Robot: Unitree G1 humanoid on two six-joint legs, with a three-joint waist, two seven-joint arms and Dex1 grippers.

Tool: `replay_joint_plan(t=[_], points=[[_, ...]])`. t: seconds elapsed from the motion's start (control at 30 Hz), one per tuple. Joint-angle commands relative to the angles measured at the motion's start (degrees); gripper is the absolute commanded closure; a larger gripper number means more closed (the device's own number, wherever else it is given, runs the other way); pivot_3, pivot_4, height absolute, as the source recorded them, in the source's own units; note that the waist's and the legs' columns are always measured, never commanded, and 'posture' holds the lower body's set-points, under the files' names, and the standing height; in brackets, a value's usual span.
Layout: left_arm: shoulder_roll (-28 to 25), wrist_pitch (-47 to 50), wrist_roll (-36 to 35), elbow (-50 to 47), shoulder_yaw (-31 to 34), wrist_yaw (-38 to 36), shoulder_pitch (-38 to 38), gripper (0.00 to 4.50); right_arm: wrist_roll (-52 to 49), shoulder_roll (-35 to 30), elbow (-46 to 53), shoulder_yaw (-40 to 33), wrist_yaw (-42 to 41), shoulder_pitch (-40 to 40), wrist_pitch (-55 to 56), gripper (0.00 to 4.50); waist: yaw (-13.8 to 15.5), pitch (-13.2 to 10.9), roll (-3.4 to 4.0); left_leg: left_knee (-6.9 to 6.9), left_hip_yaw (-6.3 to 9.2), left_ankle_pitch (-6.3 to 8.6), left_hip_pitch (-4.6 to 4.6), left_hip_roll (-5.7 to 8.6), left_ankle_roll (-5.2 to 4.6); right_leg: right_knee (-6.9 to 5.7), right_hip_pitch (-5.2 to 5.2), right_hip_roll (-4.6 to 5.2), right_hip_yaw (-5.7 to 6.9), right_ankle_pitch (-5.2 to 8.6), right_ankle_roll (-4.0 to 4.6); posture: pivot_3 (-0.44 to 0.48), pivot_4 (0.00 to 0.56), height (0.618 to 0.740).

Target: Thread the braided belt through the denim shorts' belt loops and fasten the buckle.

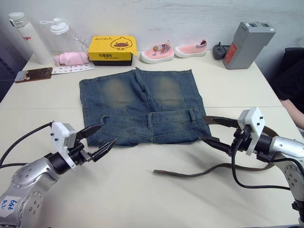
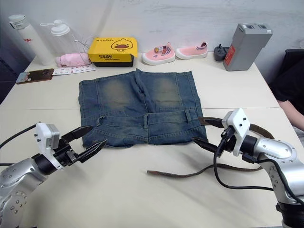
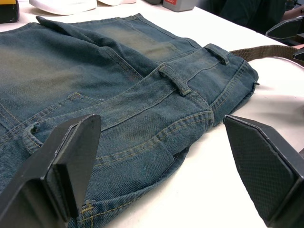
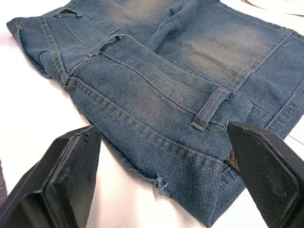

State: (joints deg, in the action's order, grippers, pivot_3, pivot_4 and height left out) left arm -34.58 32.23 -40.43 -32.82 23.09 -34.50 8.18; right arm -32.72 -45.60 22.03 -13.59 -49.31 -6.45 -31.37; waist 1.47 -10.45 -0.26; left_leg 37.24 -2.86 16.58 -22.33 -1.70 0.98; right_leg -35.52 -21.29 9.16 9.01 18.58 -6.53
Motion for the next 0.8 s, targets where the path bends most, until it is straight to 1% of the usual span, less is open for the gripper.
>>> replay_joint_plan(t=[0.03, 0.57, 0.63, 0.7, 0.77, 0.8], points=[[-1.1, 0.7, -1.6, -1.8, 0.6, -0.1, -0.3, 0.0, -0.7, 0.3, 0.9, -0.9, -0.5, -0.1, 1.1, 0.03, 0.0, 0.0, 0.0, 0.0, 0.0, 0.0, 0.0, 0.0, 0.0, 0.0, 0.0, 0.0, 0.0, 0.0, 0.0, 0.0, 0.15, 0.703], [-1.6, 0.8, -2.3, -2.4, 1.1, -0.4, 0.0, 0.0, -0.8, 0.4, 1.5, -1.1, -1.4, 0.8, 1.2, 0.03, 0.0, 0.0, 0.0, 0.02, -0.02, 0.0, 0.0, 0.0, 0.0, -0.02, -0.01, -0.01, -0.03, 0.0, 0.0, 0.0, 0.15, 0.703], [-1.9, 0.8, -2.2, -2.3, 0.9, -0.9, 0.2, 0.0, -1.5, -0.1, 2.2, -1.0, -2.3, 1.3, 0.6, 0.03, 0.0, 0.0, 0.0, 0.02, -0.02, 0.0, 0.0, 0.0, 0.0, -0.03, -0.01, -0.01, -0.03, 0.0, 0.0, 0.0, 0.15, 0.703], [-2.7, 1.0, -2.5, -2.4, 0.6, -2.0, 0.3, 0.0, -6.1, -1.3, 4.7, -1.4, -4.9, 1.7, -2.7, 0.03, 0.0, 0.0, 0.0, 0.02, -0.03, 0.0, 0.0, -0.01, 0.0, -0.03, -0.02, -0.01, -0.03, 0.0, 0.0, 0.0, 0.15, 0.703], [-4.2, 1.4, -2.8, -2.7, -0.2, -4.4, 1.2, 0.0, -8.3, -3.8, 7.3, 0.1, -8.1, 2.1, -5.1, 0.03, 0.0, 0.0, 0.0, 0.02, -0.04, 0.0, 0.0, 0.0, 0.0, -0.05, -0.04, -0.01, -0.05, 0.0, 0.0, 0.0, 0.15, 0.703], [-5.4, 0.9, -1.7, -2.9, -1.1, -6.2, 2.2, 0.0, -8.0, -5.4, 8.7, 1.8, -9.8, 2.4, -5.6, 0.03, 0.0, 0.0, 0.0, 0.02, -0.04, 0.0, 0.0, -0.01, 0.0, -0.05, -0.05, -0.01, -0.06, 0.0, 0.0, 0.0, 0.15, 0.703]])
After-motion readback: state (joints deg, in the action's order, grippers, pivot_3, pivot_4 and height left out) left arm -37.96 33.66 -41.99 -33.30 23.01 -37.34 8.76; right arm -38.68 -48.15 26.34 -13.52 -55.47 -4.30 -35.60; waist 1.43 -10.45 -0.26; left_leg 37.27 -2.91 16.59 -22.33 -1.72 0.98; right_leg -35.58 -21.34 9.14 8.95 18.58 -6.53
